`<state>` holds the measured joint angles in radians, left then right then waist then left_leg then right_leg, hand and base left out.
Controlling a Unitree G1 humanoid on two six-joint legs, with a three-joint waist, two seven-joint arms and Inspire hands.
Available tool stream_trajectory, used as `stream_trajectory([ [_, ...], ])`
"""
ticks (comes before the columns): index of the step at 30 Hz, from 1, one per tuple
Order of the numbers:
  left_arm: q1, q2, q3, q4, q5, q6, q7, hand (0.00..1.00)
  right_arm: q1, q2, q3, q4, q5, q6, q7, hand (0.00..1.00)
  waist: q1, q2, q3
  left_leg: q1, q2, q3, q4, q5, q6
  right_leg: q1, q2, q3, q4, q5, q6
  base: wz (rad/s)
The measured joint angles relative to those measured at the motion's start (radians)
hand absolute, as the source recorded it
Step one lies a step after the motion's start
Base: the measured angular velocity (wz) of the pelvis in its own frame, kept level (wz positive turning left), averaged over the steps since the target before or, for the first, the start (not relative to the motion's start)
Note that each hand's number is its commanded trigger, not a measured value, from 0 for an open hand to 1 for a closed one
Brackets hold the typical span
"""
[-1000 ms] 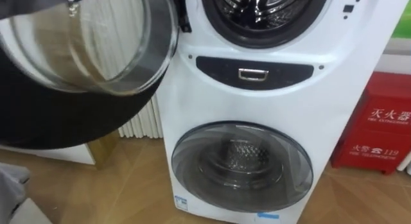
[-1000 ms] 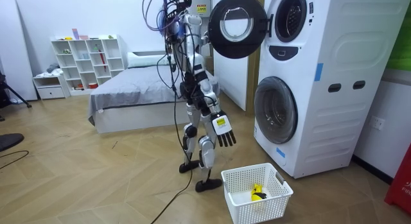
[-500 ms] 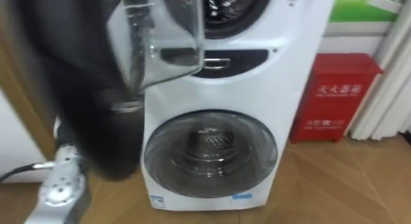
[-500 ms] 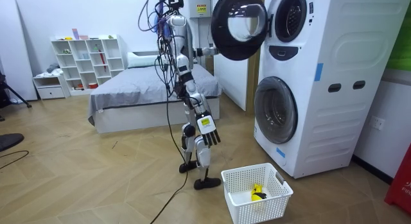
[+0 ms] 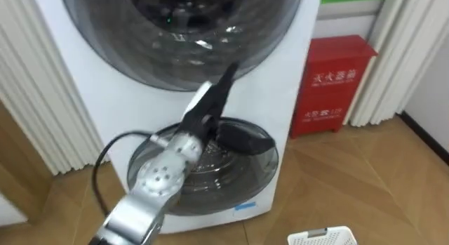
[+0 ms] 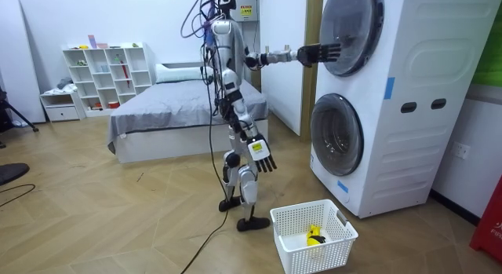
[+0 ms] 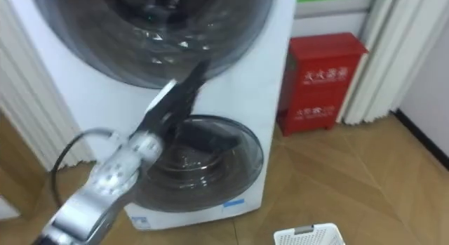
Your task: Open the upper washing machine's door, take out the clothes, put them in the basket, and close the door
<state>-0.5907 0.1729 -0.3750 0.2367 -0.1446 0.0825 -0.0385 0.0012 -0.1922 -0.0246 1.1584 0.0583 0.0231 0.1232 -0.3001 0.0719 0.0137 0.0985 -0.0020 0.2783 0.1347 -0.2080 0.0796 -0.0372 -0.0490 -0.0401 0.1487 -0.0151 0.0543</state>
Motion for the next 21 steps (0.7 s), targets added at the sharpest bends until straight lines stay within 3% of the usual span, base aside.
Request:
stream_trajectory([
  [4,-0.017,0.001,0.016,0.014,-0.003,0.004,-0.033,0.0,0.033,-0.001,0.0,0.0,0.076,0.001,-0.002,0.0,-0.007,0.008,-0.002,0.011,0.01,0.02,-0.006,-0.01,-0.014,0.0,0.014,0.011,0.0,-0.012,-0.011,-0.27],
  [5,-0.016,0.001,0.021,0.023,-0.003,0.004,-0.041,0.0,0.042,-0.002,-0.004,0.0,0.093,0.001,-0.004,0.0,-0.009,0.004,0.0008,0.011,0.015,0.02,-0.005,-0.013,-0.019,0.001,0.018,0.012,0.001,-0.016,-0.016,-0.06],
  [8,0.037,0.001,0.047,0.08,-0.003,-0.018,-0.057,0.0,0.058,-0.003,-0.007,0.002,0.117,0.001,-0.016,0.0,-0.003,-0.003,0.0051,0.02,0.022,0.028,-0.001,-0.016,-0.031,0.004,0.032,0.014,0.005,-0.025,-0.031,-0.1],
  [10,0.128,-0.001,0.064,0.144,0.007,-0.043,-0.056,0.0,0.058,0.0,-0.004,0.005,0.137,0.001,-0.02,0.0,0.0,-0.006,0.0054,0.031,0.027,0.023,0.0,-0.017,-0.039,0.013,0.039,0.008,0.009,-0.035,-0.042,-0.11],
  [11,0.211,-0.006,0.071,0.222,0.019,-0.063,-0.056,0.0,0.062,0.0,-0.006,0.007,0.15,0.001,-0.021,0.0,0.009,-0.009,0.0047,0.037,0.032,0.019,0.0,-0.017,-0.046,0.017,0.044,0.009,0.014,-0.043,-0.047,-0.07],
  [13,0.358,-0.007,0.111,0.335,0.059,-0.069,-0.055,0.0,0.073,0.006,-0.007,0.005,0.188,-0.001,-0.03,0.0,0.03,-0.019,0.0018,0.047,0.042,0.015,0.004,-0.02,-0.058,0.017,0.055,0.007,0.024,-0.057,-0.059,-0.09],
  [15,0.555,0.0,0.215,0.532,0.122,-0.071,-0.035,0.0,0.108,0.029,-0.02,0.009,0.26,-0.003,-0.038,0.0,0.082,-0.048,-0.0089,0.049,0.053,-0.018,0.007,-0.015,-0.07,0.026,0.068,0.001,0.022,-0.066,-0.073,0.1],
  [16,0.6,0.008,0.249,0.585,0.134,-0.071,-0.021,0.0,0.121,0.035,-0.022,0.009,0.278,-0.006,-0.035,0.0,0.094,-0.065,-0.0107,0.049,0.056,-0.026,0.011,-0.016,-0.073,0.027,0.069,-0.009,0.021,-0.07,-0.076,0.35],
  [18,0.764,0.047,0.4,0.719,0.138,-0.076,0.048,0.0,0.169,0.055,-0.05,0.01,0.29,-0.019,-0.019,0.0,0.168,-0.104,-0.0162,0.044,0.069,-0.04,0.017,-0.02,-0.084,0.025,0.077,-0.029,0.016,-0.078,-0.085,0.25],
  [20,0.843,0.063,0.476,0.809,0.146,-0.093,0.121,0.0,0.189,0.051,-0.068,0.012,0.288,-0.035,-0.018,0.0,0.22,-0.109,-0.0195,0.047,0.076,-0.055,0.017,-0.032,-0.096,0.043,0.081,-0.047,0.001,-0.08,-0.083,0.29],
  [21,0.884,0.066,0.509,0.861,0.17,-0.109,0.162,0.0,0.192,0.051,-0.079,0.023,0.291,-0.051,-0.015,0.0,0.239,-0.109,-0.0174,0.053,0.076,-0.065,0.017,-0.033,-0.095,0.054,0.079,-0.052,0.001,-0.084,-0.079,0.37],
])
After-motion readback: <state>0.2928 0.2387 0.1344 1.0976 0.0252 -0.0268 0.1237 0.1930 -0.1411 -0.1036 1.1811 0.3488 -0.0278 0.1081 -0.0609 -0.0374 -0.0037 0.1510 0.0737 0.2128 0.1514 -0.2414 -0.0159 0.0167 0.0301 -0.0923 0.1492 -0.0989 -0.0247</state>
